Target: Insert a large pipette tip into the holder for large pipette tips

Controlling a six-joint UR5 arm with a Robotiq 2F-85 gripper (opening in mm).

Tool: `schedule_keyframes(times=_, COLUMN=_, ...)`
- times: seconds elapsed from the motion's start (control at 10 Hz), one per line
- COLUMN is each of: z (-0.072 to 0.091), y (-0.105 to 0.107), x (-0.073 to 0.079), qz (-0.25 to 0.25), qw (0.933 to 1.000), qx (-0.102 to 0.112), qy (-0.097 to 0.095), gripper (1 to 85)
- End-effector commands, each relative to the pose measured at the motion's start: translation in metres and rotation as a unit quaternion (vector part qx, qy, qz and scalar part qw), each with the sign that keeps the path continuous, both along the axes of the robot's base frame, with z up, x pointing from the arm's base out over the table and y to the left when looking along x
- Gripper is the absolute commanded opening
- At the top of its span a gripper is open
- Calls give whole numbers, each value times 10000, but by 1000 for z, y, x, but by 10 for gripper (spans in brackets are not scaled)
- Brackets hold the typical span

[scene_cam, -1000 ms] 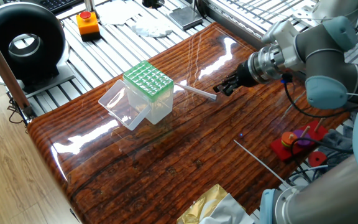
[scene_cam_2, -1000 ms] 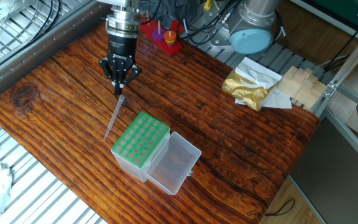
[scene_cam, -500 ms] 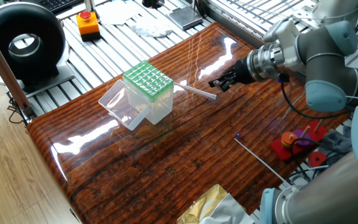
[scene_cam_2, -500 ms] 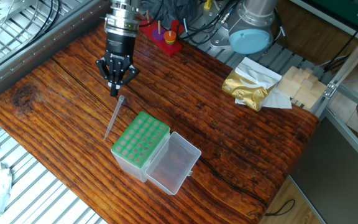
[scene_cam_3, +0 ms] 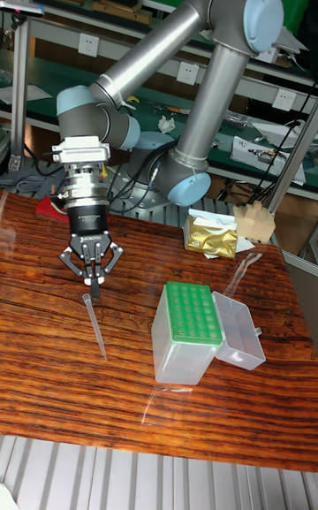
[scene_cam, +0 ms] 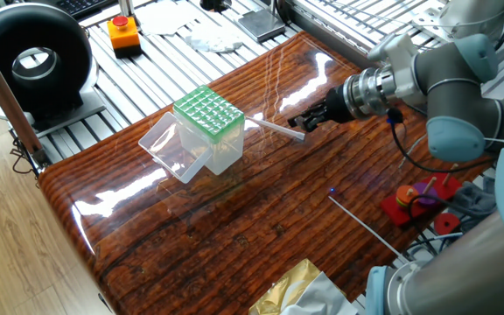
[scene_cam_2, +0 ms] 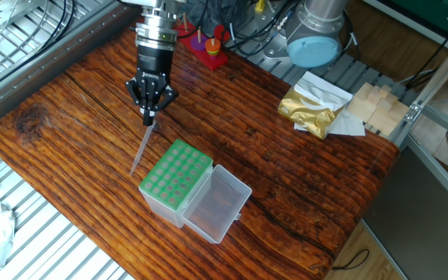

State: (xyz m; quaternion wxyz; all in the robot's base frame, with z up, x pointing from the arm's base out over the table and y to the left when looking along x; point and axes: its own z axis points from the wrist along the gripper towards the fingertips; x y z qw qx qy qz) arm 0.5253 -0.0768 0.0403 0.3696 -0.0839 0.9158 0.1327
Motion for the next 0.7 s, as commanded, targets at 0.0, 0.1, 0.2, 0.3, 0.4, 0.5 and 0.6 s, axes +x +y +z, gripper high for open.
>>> schedule_keyframes(times=0.0, z=-6, y=-4, x=1, qz=-49, qw=10000, qx=-68, qy=23, gripper=10)
schedule_keyframes(times=0.1, z=-11, y=-7, x=-1, qz=-37, qw=9998, qx=-168, qy=100, gripper=10)
schedule_keyframes(times=0.2, z=-13, y=-9, x=-3, qz=-37, qw=9997, qx=-212, qy=133, gripper=10)
schedule_keyframes(times=0.3, z=-15, y=-10, x=-4, qz=-16, qw=9995, qx=-256, qy=174, gripper=10)
schedule_keyframes(times=0.4, z=-17, y=-10, x=-6, qz=3, qw=9994, qx=-279, qy=224, gripper=10)
schedule_keyframes(times=0.5, z=-19, y=-11, x=-7, qz=46, qw=9991, qx=-327, qy=256, gripper=17)
schedule_keyframes(times=0.6, z=-18, y=-9, x=-6, qz=108, qw=9991, qx=-330, qy=249, gripper=93)
